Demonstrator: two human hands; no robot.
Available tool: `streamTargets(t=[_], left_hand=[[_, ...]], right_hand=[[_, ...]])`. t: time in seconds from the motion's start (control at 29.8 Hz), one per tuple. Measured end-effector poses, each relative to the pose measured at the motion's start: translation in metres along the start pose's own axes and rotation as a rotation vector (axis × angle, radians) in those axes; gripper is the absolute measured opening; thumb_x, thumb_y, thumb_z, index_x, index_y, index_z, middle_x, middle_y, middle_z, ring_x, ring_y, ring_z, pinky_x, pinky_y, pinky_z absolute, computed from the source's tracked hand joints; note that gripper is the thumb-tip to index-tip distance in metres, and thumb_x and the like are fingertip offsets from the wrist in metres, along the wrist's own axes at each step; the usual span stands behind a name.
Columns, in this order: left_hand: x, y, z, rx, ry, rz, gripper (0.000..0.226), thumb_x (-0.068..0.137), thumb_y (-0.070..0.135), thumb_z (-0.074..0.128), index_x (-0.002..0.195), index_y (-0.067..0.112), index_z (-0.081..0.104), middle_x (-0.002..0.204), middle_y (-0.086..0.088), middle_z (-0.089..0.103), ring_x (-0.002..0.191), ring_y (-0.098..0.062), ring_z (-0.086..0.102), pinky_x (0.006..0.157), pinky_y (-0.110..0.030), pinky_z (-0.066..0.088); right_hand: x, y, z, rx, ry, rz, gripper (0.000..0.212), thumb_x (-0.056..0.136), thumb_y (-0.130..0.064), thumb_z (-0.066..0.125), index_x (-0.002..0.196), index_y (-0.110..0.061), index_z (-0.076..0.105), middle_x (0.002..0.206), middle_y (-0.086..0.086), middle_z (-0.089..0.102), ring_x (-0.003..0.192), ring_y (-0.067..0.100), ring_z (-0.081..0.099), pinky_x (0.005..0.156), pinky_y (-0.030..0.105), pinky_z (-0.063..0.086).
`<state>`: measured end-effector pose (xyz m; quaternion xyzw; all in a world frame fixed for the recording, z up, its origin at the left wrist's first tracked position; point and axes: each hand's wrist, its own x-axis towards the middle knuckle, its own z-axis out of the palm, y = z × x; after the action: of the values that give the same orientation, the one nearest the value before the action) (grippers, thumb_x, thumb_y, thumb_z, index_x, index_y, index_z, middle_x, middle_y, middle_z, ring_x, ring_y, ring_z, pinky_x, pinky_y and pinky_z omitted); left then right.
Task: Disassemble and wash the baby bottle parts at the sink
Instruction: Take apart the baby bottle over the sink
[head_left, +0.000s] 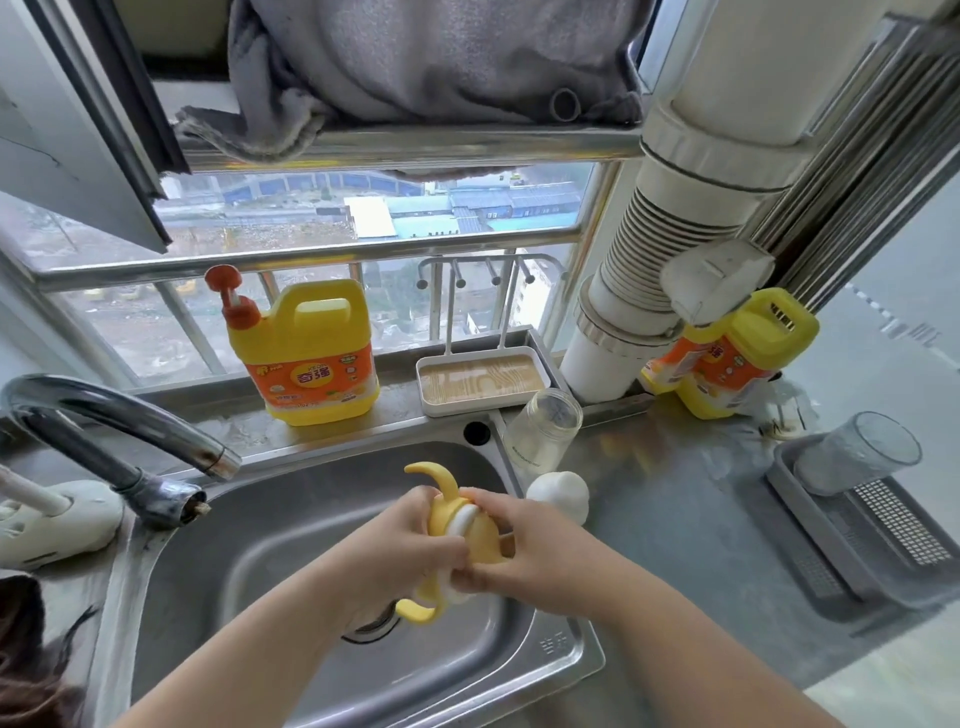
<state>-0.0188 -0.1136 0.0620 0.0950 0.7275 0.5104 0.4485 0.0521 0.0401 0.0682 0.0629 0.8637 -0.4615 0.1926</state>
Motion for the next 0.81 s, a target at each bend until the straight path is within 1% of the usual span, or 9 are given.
streamTargets(t=[0.1,0.2,0.27,0.4,0.5,0.6,0.64,0.71,0.81], left_hand=[[0.001,-0.001,0.002,0.004,-0.019,0.008,0.046,0.057,0.016,0.063,0.102,0.013,0.052,0.082,-0.005,0.058,0.070,-0.014,0.057,0.066,-0.029,0.047],[0.006,-0.006,0.005,0.006,-0.024,0.002,0.047,0.059,0.017,0.064,0.104,0.013,0.052,0.086,-0.009,0.060,0.075,-0.017,0.059,0.071,-0.034,0.049],[0.009,-0.007,0.005,0.000,-0.015,-0.010,0.048,0.059,0.017,0.064,0.105,0.012,0.051,0.087,-0.011,0.058,0.076,-0.020,0.058,0.073,-0.036,0.049],[0.010,-0.009,0.000,-0.046,-0.024,-0.027,0.047,0.061,0.013,0.064,0.107,0.009,0.050,0.088,-0.013,0.056,0.078,-0.022,0.057,0.073,-0.038,0.046],[0.006,-0.011,-0.009,-0.131,-0.061,-0.013,0.051,0.064,0.013,0.067,0.111,0.005,0.050,0.089,-0.015,0.057,0.079,-0.025,0.057,0.073,-0.041,0.045],[0.001,-0.015,-0.020,-0.207,-0.072,-0.004,0.058,0.062,0.015,0.070,0.114,0.001,0.048,0.088,-0.015,0.060,0.079,-0.025,0.059,0.071,-0.039,0.046],[0.001,-0.015,-0.020,-0.215,-0.079,0.003,0.057,0.063,0.014,0.070,0.114,0.000,0.049,0.086,-0.013,0.061,0.078,-0.023,0.060,0.070,-0.038,0.047],[-0.002,-0.018,-0.027,-0.245,-0.067,0.033,0.042,0.067,0.008,0.066,0.106,0.001,0.053,0.080,-0.010,0.062,0.074,-0.020,0.061,0.066,-0.032,0.049],[-0.007,-0.021,-0.035,-0.278,-0.079,0.085,0.020,0.072,0.003,0.061,0.092,0.007,0.062,0.074,-0.007,0.062,0.068,-0.017,0.060,0.060,-0.026,0.049]], right_hand=[[-0.003,0.004,0.000,0.005,0.004,-0.007,0.068,0.073,-0.042,0.071,0.134,-0.038,0.040,0.109,-0.009,0.066,0.098,0.008,0.063,0.090,0.033,0.053],[-0.002,0.004,0.004,-0.008,0.065,-0.018,0.053,0.069,-0.035,0.065,0.119,-0.038,0.050,0.094,-0.006,0.068,0.085,0.011,0.065,0.079,0.035,0.057],[-0.001,0.002,0.006,-0.041,0.080,-0.029,0.047,0.069,-0.033,0.063,0.114,-0.036,0.050,0.090,-0.004,0.068,0.081,0.011,0.065,0.076,0.034,0.057],[0.006,-0.002,0.010,-0.133,0.090,-0.046,0.057,0.074,-0.032,0.059,0.127,-0.024,0.043,0.098,-0.004,0.067,0.088,0.012,0.063,0.082,0.033,0.055],[0.016,-0.004,0.011,-0.163,0.064,-0.029,0.072,0.074,-0.034,0.057,0.141,-0.024,0.033,0.111,-0.004,0.062,0.097,0.009,0.059,0.085,0.024,0.051],[0.025,-0.008,0.015,-0.152,0.026,-0.026,0.079,0.074,-0.038,0.054,0.146,-0.026,0.025,0.126,-0.001,0.055,0.107,0.009,0.055,0.088,0.022,0.048],[0.026,-0.008,0.015,-0.138,0.029,-0.026,0.079,0.074,-0.038,0.054,0.146,-0.027,0.025,0.127,-0.002,0.055,0.107,0.009,0.055,0.087,0.021,0.048],[0.032,-0.013,0.020,-0.112,0.006,-0.032,0.078,0.073,-0.038,0.054,0.146,-0.028,0.027,0.125,-0.002,0.055,0.102,0.006,0.057,0.081,0.017,0.048],[0.039,-0.015,0.023,-0.061,-0.033,-0.044,0.079,0.071,-0.033,0.056,0.145,-0.029,0.029,0.114,-0.003,0.059,0.087,0.000,0.059,0.071,0.014,0.047]])
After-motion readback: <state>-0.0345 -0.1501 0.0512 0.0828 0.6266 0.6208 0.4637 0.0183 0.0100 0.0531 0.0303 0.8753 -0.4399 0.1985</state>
